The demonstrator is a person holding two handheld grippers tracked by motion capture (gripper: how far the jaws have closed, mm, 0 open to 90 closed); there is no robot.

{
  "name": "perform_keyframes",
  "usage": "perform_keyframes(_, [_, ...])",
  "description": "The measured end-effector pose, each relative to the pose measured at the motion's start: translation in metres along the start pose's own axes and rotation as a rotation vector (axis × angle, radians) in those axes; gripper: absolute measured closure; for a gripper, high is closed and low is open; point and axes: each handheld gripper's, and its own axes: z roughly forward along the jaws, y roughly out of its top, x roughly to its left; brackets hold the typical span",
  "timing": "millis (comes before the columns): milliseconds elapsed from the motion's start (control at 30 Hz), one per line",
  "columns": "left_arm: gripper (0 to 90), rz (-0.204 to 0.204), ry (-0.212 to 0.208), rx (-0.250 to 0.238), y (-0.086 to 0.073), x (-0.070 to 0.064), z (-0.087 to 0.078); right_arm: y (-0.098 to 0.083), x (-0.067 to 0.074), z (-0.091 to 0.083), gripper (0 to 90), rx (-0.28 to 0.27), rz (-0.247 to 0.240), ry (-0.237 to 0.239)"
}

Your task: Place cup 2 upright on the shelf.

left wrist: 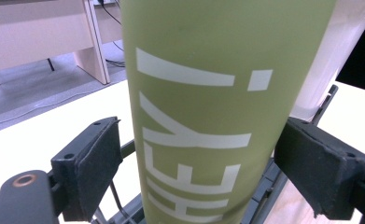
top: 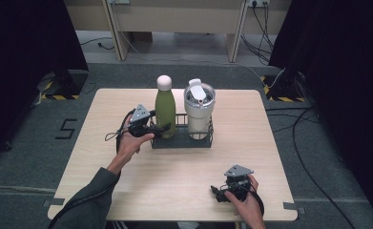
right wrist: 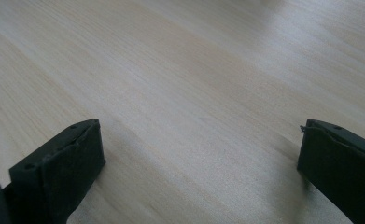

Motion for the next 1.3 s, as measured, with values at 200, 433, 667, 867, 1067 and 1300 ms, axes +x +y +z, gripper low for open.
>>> perform_keyframes(200, [14.7,0.000,0.005,0.006,-0.001,-0.001,-0.006,0.000,0.000,0.000,0.8,-0.001,-0.003,0.000])
perform_keyframes(433, [14.7,-0.021,-0.005,0.010,-0.002,-0.002,-0.013,0.000,0.001,0.000,0.8,0.001,0.005,0.001])
perform_keyframes(667, [14.7,-0.021,-0.018,0.012,-0.002,-0.007,-0.021,0.000,0.000,0.000,0.8,0.001,0.000,0.000])
perform_keyframes(867, [14.7,-0.035,-0.029,0.007,-0.007,-0.012,-0.034,0.000,0.001,0.000,0.8,0.001,0.005,0.000])
perform_keyframes(1067, [14.7,-0.048,-0.035,0.005,-0.010,-0.015,-0.047,0.000,0.000,0.000,0.8,-0.001,0.000,0.000])
perform_keyframes(1300, [14.8,-0.056,-0.042,0.007,-0.015,-0.019,-0.061,0.000,0.001,0.000,0.7,0.001,0.005,0.000])
